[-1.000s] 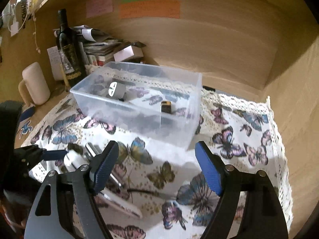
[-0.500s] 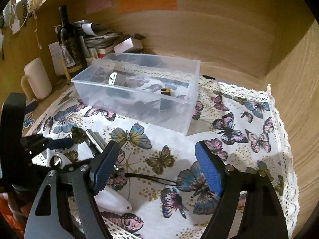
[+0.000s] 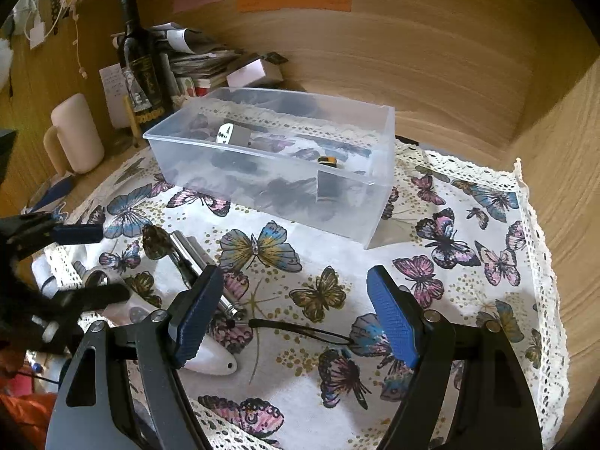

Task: Organize rigid objects
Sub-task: 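Grasp the white handheld device with the left tool while the right tool reaches the silver rod, then grasp the silver metal rod with the right tool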

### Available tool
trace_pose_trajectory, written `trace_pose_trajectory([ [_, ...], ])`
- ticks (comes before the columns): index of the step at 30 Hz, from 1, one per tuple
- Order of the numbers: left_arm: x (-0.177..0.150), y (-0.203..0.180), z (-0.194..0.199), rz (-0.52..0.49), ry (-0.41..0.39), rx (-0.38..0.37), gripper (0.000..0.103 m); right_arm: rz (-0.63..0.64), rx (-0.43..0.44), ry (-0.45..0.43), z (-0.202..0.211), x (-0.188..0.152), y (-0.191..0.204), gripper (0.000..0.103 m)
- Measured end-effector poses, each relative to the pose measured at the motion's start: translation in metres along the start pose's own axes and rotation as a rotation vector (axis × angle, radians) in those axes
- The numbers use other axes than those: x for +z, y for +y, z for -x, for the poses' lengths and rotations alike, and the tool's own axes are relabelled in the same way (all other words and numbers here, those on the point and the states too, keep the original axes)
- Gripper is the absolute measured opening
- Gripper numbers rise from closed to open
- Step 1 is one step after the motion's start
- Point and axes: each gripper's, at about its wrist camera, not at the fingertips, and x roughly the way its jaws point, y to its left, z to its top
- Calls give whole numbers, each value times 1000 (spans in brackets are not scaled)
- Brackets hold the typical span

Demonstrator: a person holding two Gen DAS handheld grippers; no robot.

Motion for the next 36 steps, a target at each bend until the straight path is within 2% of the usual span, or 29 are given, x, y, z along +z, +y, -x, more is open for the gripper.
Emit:
trace_pose_trajectory([
  [2,-5,-8,-5,-33,22,-8,91,-4,-4,-4,2,-1,-1,77],
  [5,-10,-17,-19,-83,33,30,91,-13,0,3,4,-3,-2,77],
  [8,-12,-10,-28,-59,47,-3,75,-9,-2,9,4,-6,0,77],
  [10,-12,1,-32,-19,64,-22,59,-1,-6,15,4,-8,1,77],
  [13,-17,10,-28,-1,52,-15,50,8,-9,26,1,-8,4,77],
  [15,-20,16,-24,14,46,-14,47,14,-8,34,-3,-7,6,77],
  [23,-25,47,-15,117,35,30,45,71,18,64,-23,5,22,77],
  [27,-25,59,-14,121,38,-1,45,120,27,83,-34,14,31,77],
  [30,-23,59,-15,104,30,-26,45,160,71,94,-42,26,37,75],
  [32,-21,58,-18,104,26,-33,45,193,100,108,-52,35,41,71],
  [36,-17,59,-21,100,10,-59,47,287,101,182,-81,47,54,50],
])
